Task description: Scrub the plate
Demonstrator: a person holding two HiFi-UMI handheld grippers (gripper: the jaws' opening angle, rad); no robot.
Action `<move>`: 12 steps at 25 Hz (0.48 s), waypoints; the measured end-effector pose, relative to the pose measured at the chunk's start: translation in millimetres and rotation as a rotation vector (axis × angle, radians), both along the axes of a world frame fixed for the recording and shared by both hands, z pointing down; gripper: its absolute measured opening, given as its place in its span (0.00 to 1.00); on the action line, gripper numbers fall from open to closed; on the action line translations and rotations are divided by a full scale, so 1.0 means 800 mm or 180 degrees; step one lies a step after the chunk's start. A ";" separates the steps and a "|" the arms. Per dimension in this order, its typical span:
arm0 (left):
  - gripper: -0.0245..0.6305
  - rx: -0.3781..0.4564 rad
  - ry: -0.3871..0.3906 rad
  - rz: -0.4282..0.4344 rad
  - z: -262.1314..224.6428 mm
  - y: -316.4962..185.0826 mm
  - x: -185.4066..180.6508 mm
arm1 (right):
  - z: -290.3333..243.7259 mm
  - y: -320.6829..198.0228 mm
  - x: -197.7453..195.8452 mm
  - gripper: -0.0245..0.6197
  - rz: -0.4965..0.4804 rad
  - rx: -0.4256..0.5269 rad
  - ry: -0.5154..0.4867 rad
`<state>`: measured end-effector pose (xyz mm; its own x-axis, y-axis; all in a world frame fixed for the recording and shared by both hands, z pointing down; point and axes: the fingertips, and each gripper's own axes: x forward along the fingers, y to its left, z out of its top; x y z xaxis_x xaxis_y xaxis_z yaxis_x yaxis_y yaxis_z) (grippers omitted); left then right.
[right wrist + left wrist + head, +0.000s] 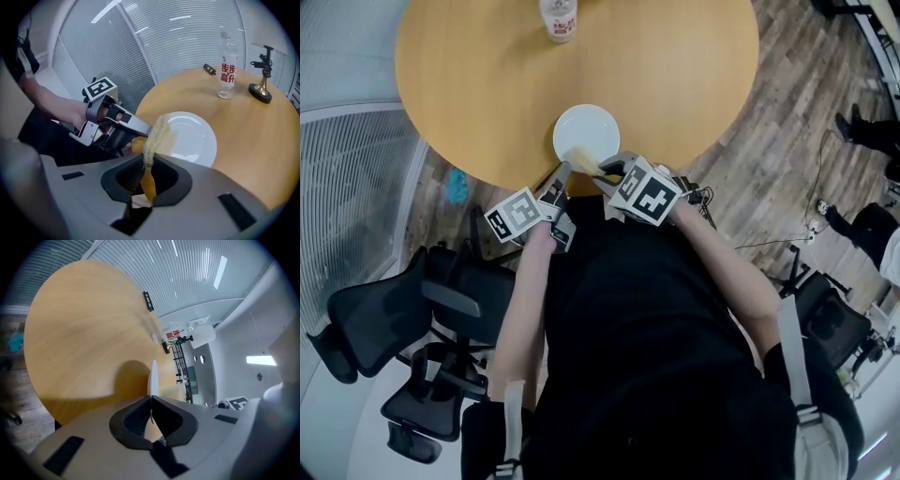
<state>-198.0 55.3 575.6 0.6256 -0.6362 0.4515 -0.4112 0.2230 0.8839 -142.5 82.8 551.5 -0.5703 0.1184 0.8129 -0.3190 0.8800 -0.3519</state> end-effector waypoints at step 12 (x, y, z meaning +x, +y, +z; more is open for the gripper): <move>0.07 0.0193 -0.0220 0.0203 -0.012 0.004 0.002 | 0.009 -0.041 -0.031 0.11 0.0184 0.0065 -0.0056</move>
